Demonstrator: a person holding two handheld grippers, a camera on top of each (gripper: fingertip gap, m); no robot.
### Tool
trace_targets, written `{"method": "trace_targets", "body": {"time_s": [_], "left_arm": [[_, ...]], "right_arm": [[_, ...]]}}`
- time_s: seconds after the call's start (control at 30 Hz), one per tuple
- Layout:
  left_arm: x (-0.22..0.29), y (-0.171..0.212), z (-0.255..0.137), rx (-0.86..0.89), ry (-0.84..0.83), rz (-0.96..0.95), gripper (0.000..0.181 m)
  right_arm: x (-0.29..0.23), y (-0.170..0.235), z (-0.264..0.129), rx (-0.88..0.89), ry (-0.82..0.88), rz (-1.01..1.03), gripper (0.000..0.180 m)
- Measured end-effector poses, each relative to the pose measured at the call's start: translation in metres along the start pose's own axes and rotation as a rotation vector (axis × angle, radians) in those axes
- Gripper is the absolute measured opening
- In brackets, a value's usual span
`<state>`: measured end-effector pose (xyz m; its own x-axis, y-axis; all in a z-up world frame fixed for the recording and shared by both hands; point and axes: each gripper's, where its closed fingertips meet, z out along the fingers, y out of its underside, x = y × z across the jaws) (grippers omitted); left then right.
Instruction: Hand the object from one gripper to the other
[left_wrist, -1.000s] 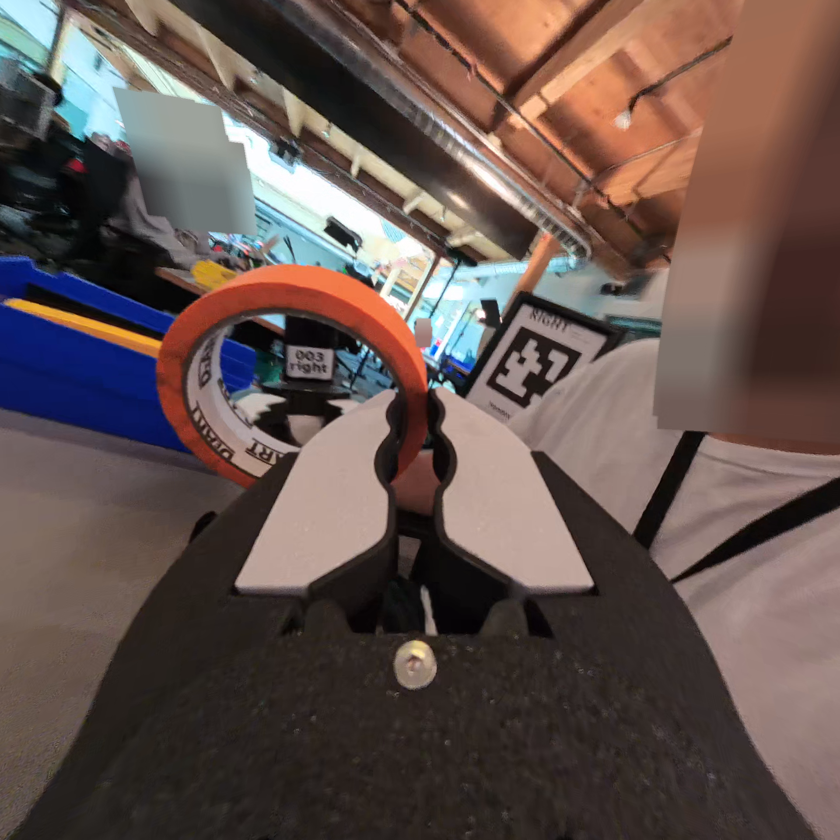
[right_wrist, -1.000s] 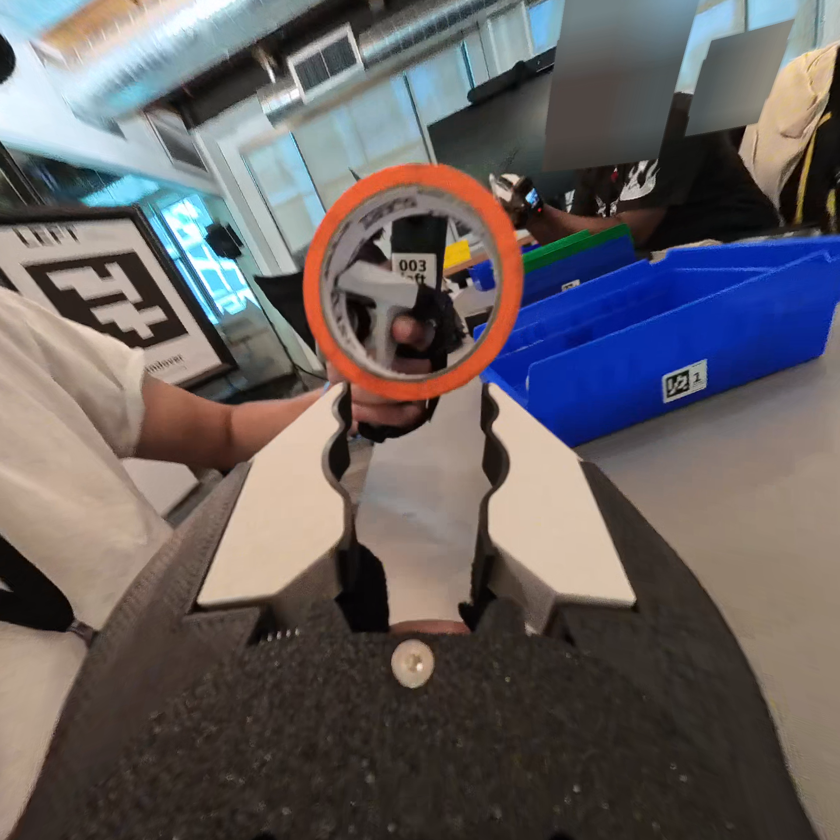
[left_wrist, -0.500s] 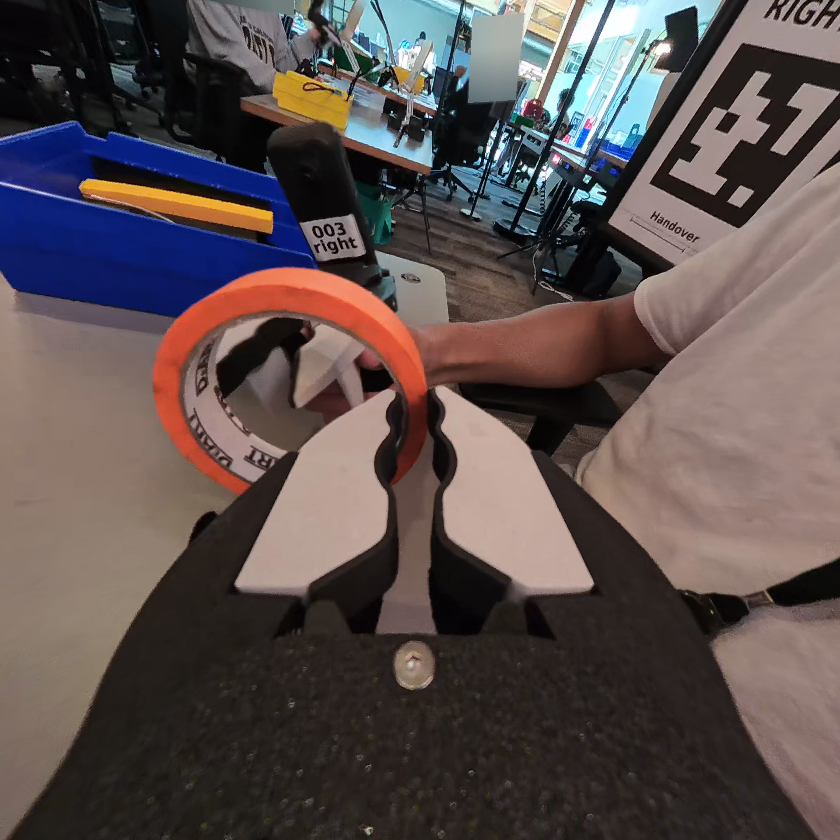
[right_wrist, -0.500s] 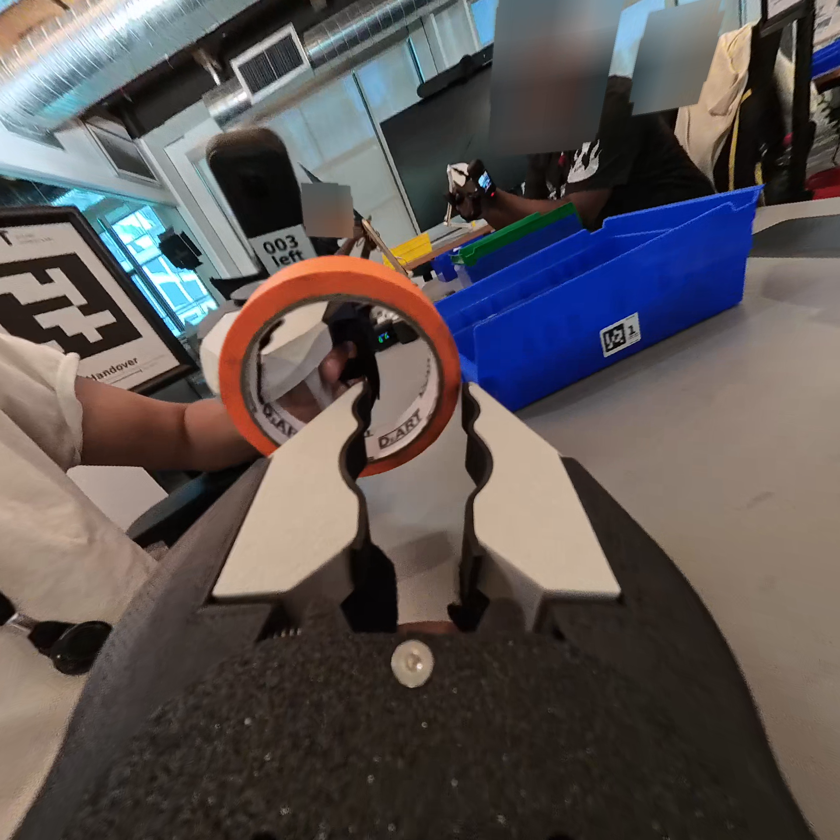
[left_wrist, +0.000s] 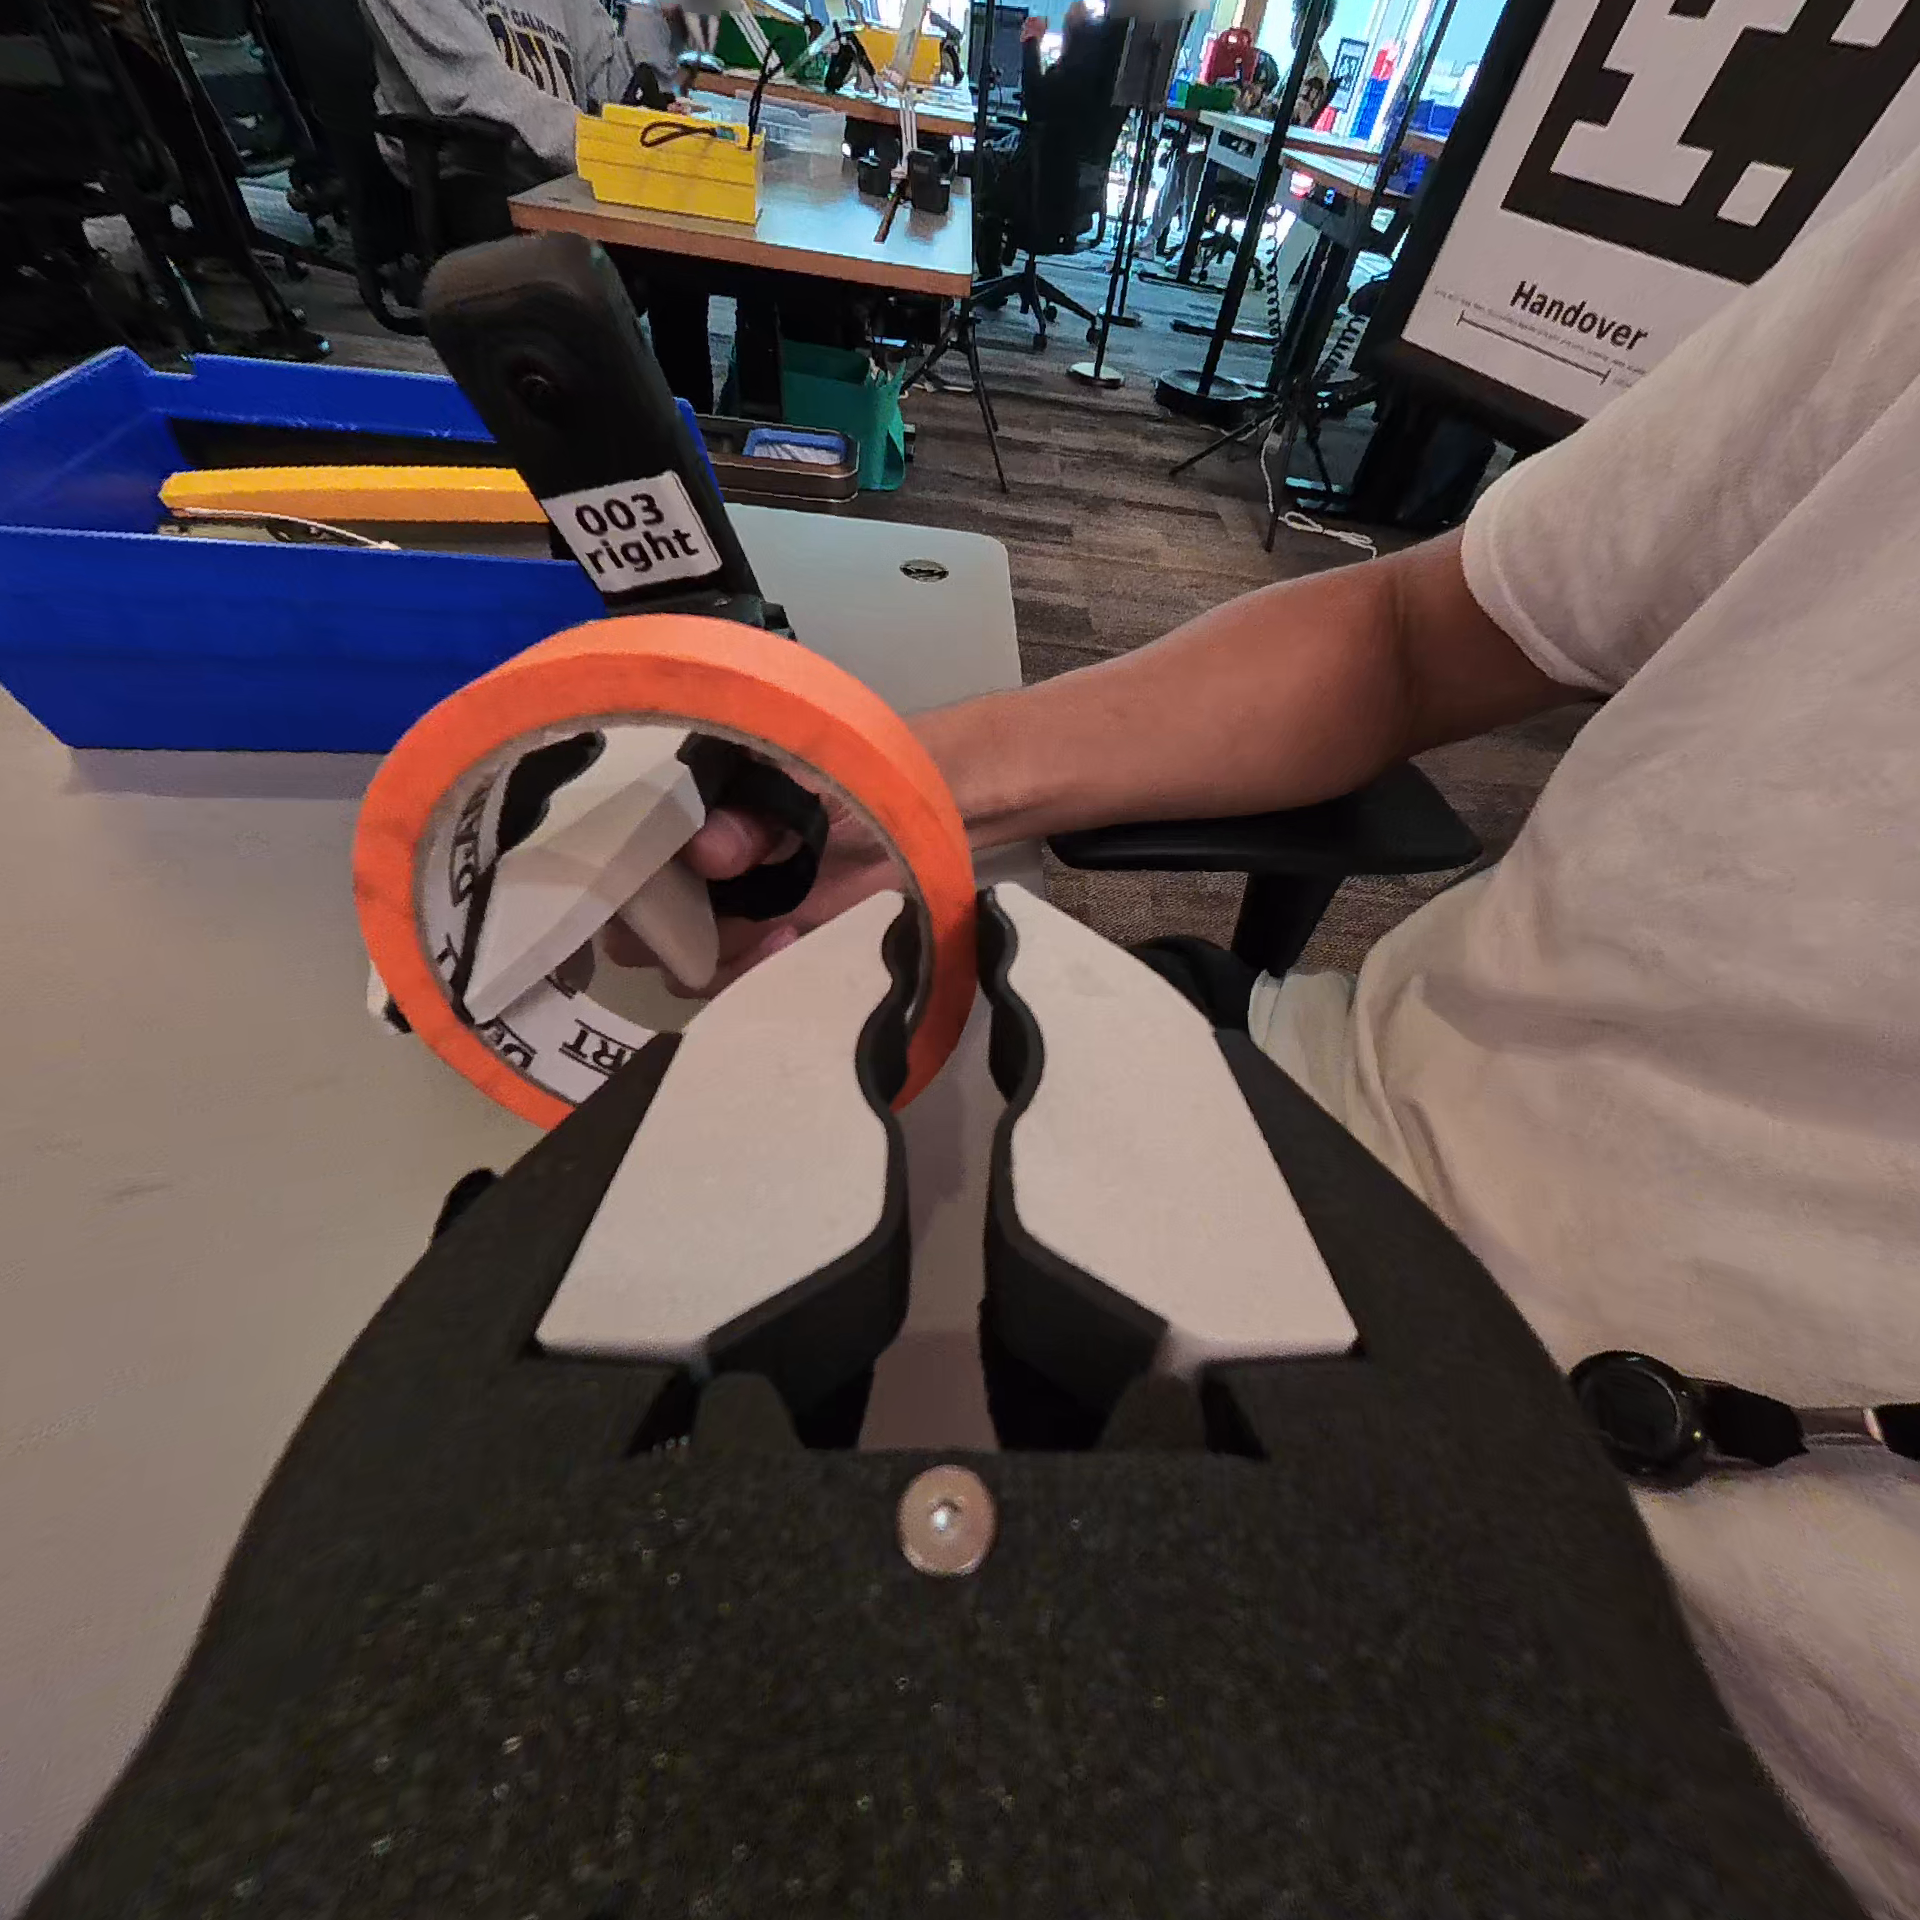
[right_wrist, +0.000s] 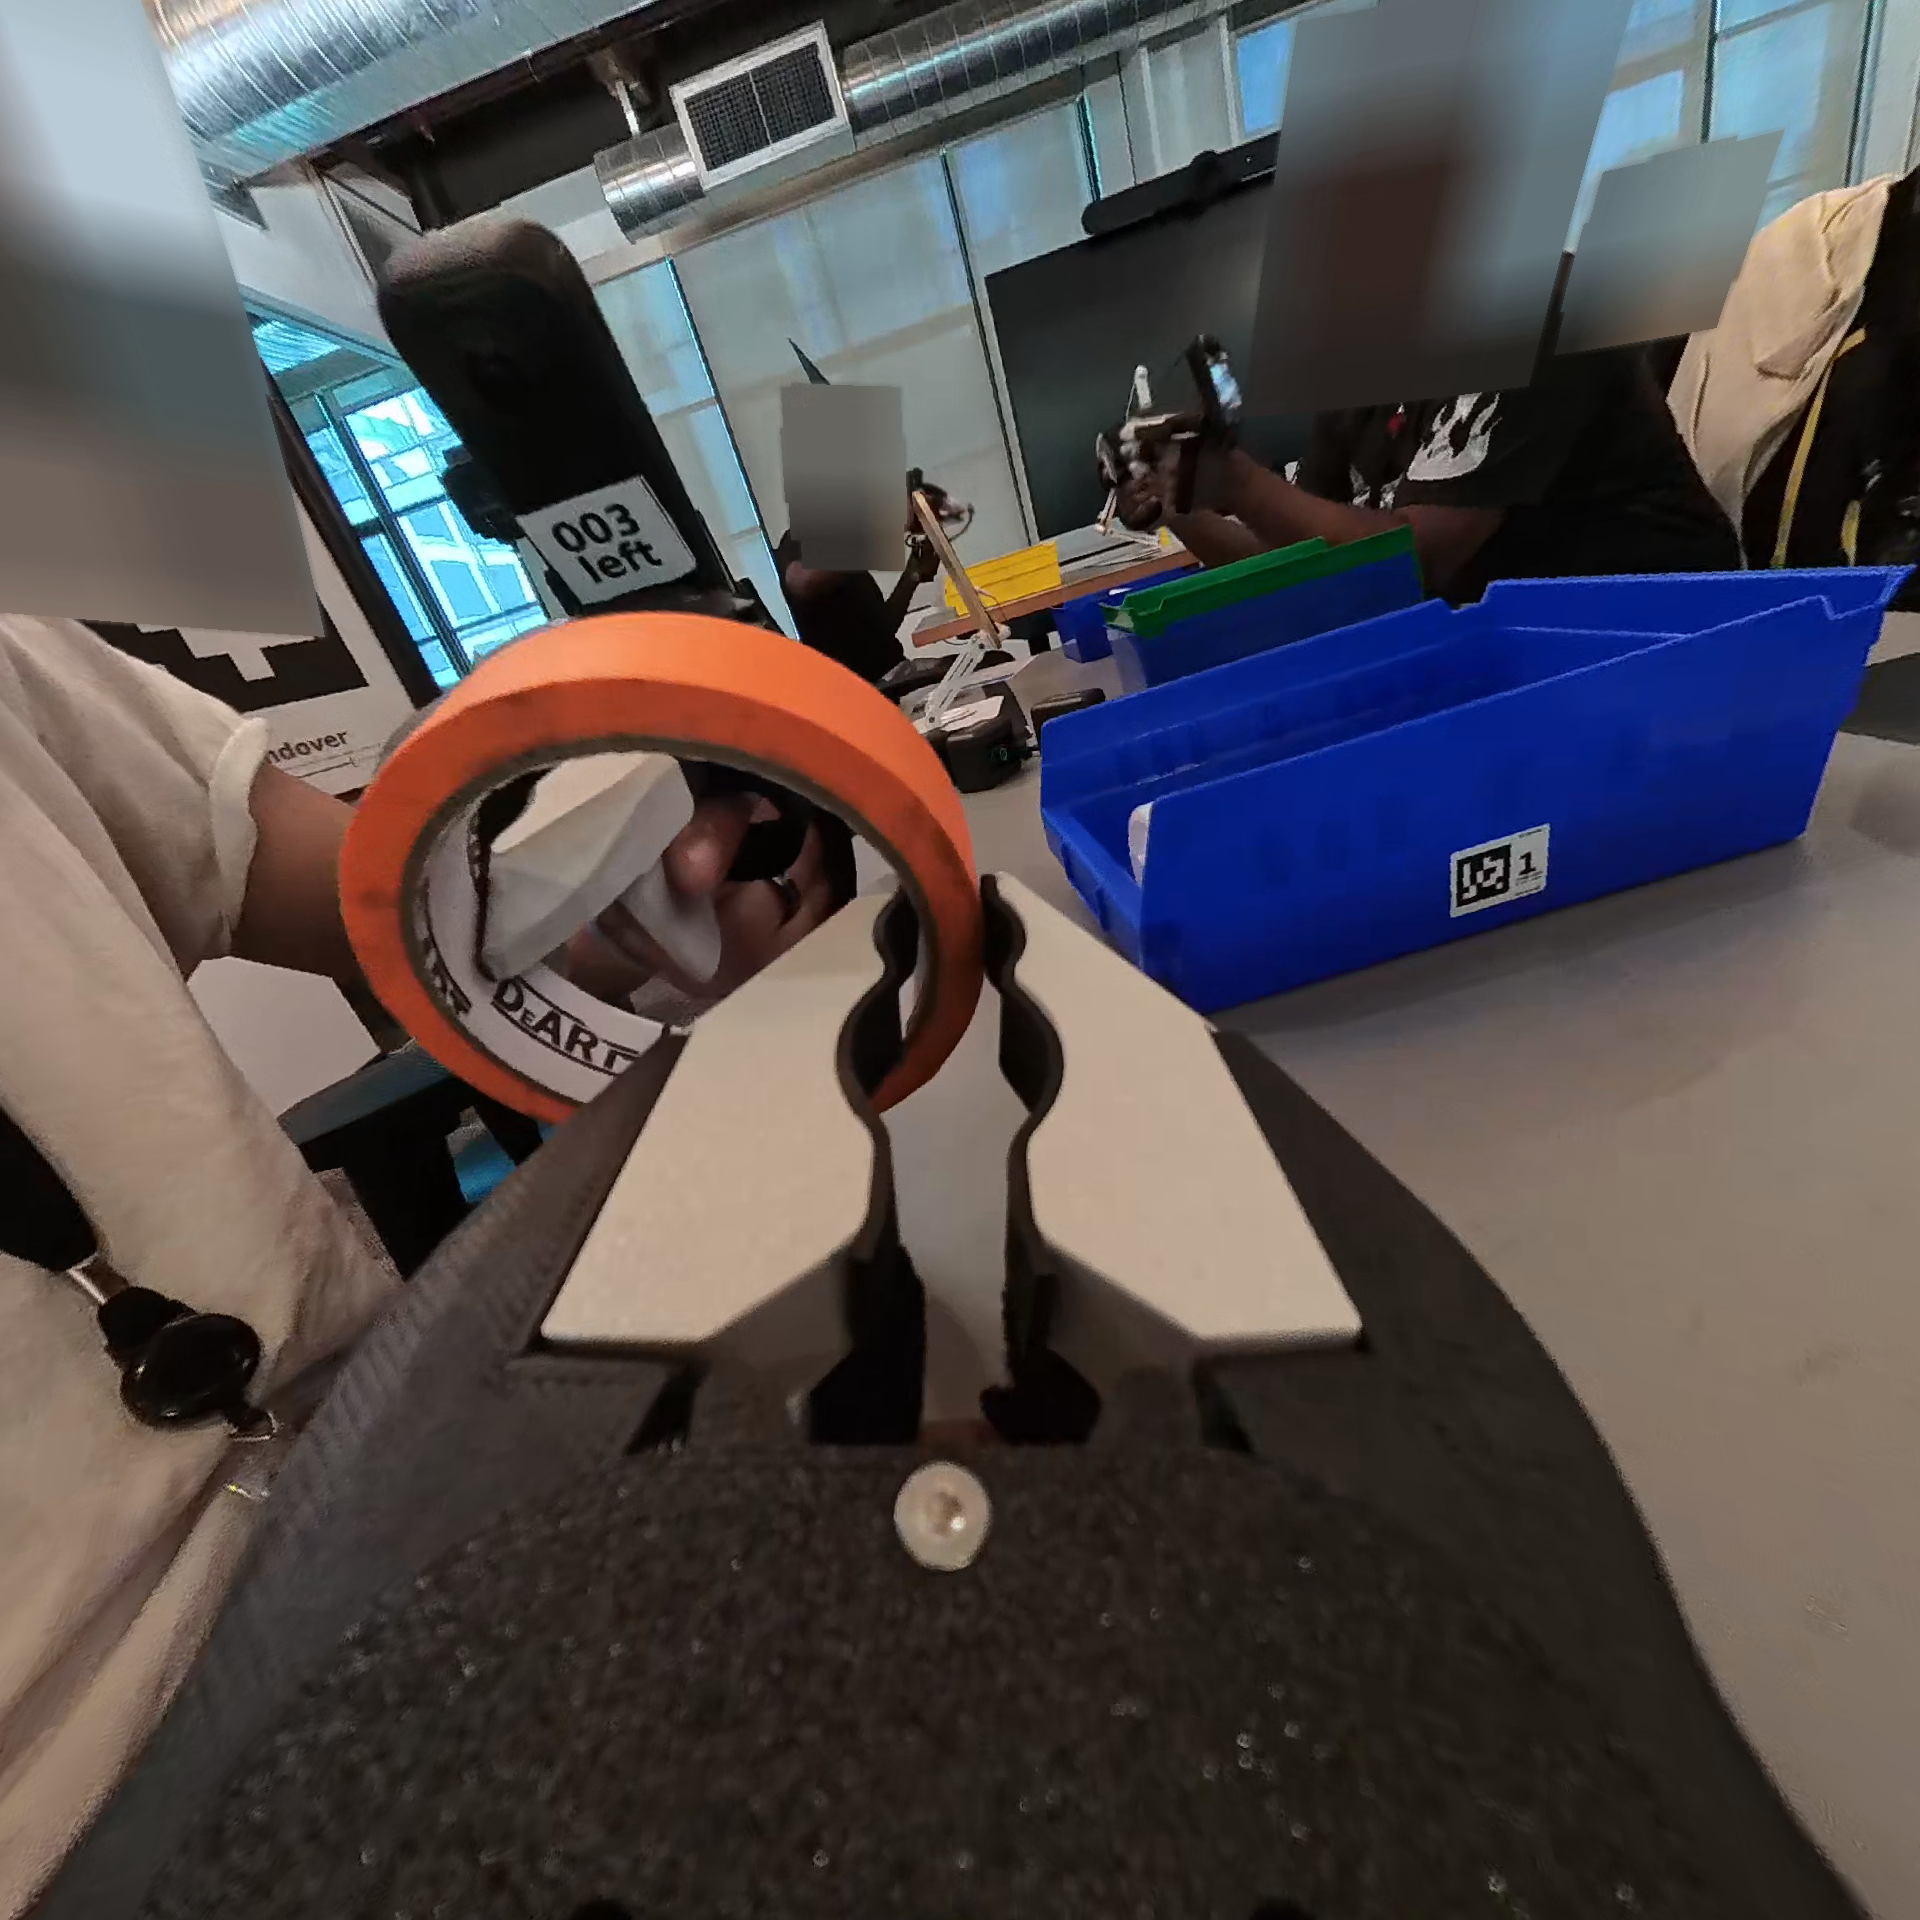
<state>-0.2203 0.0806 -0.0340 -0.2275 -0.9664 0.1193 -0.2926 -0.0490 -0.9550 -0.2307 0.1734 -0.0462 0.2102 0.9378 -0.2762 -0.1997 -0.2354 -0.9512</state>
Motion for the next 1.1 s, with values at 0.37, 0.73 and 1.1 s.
{"method": "trace_targets", "body": {"time_s": [0.37, 0.73, 1.1], "left_arm": [[-0.1, 0.024, -0.038, -0.027, -0.587, -0.134, 0.066], [-0.126, 0.061, -0.023, -0.039, -0.664, -0.317, 0.042], [-0.112, 0.031, -0.041, 0.409, -0.285, -0.669, 0.026]], "right_arm": [[0.12, -0.013, -0.051, -0.356, 0.731, -0.273, 0.01], [0.087, 0.018, -0.024, -0.506, 0.937, -0.54, 0.01], [0.051, 0.015, -0.062, -0.107, 0.688, -0.037, 0.073]]}}
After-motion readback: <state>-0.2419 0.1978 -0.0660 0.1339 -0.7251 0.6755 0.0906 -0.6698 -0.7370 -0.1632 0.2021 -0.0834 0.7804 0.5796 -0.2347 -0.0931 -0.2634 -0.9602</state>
